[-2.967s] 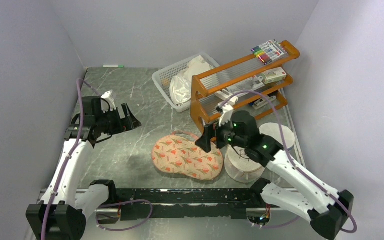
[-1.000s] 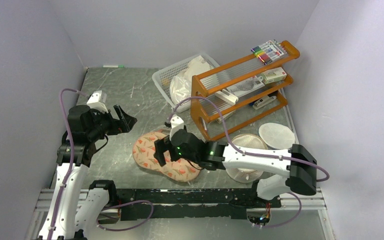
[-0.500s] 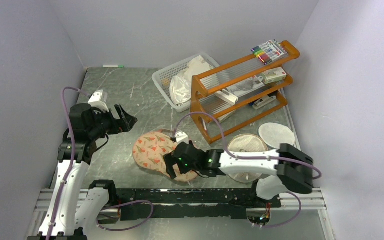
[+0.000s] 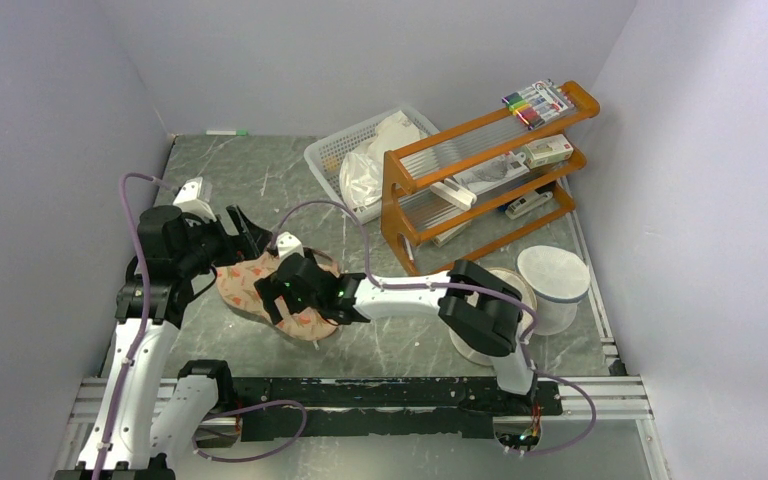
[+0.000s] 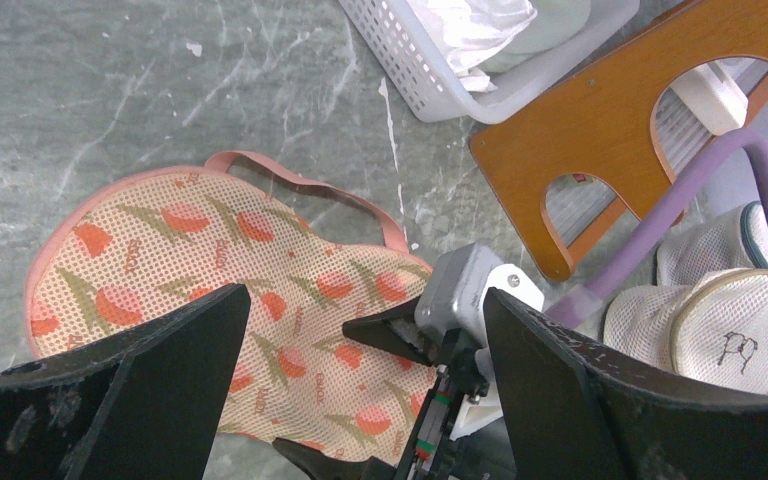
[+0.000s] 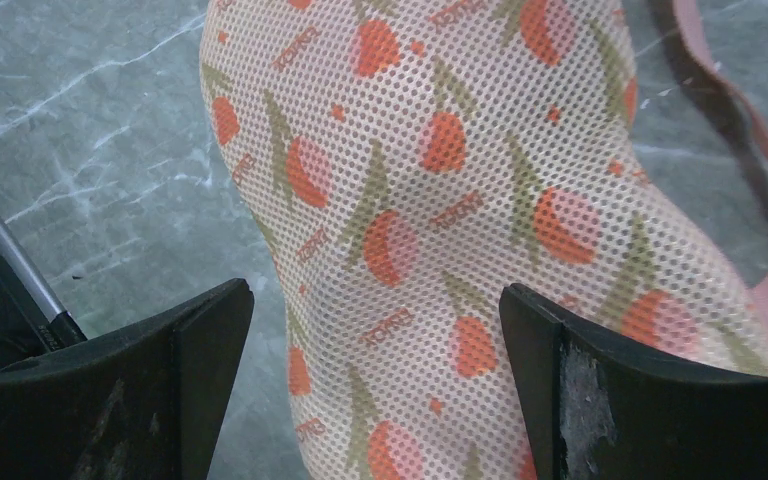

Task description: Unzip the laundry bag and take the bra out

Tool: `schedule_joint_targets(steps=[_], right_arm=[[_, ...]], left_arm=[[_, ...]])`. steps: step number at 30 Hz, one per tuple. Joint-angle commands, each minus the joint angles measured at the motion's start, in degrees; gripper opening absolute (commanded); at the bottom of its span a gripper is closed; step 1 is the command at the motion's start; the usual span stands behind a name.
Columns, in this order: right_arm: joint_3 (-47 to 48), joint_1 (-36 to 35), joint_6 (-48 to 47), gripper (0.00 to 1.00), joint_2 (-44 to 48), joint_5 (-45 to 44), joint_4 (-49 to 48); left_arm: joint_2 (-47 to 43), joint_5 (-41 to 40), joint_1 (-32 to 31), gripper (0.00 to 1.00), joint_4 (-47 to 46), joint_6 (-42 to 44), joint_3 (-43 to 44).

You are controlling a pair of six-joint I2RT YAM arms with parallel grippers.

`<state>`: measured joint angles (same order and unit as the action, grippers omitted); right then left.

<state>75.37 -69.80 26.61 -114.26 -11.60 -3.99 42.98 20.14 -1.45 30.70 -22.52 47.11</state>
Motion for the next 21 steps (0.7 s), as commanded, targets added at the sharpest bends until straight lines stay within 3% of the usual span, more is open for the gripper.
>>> schedule_joint_targets(steps=[1, 7, 13, 21], right_arm=[[1.41, 1.01, -4.46, 0.97, 4.54, -2.12, 2.09], [-9.81, 0.92, -4.90, 1.00, 19.37, 0.29, 8.26], [-23.32, 0.18, 1.34, 0.99, 29.89, 3.43, 14.05], [-31.29, -5.68, 9.06, 0.74, 31.07, -0.29, 8.55]], left_arm=[[-1.55, 0.53, -0.32, 0.99, -0.37, 0.02, -0.35], [-1.57, 1.68, -0.30, 1.00, -0.86, 0.31, -0.29], [-1.63, 2.34, -0.13, 0.99, -1.39, 0.38, -0.60], [-1.76, 3.65, -0.04, 1.00, -2.11, 0.55, -0.82]])
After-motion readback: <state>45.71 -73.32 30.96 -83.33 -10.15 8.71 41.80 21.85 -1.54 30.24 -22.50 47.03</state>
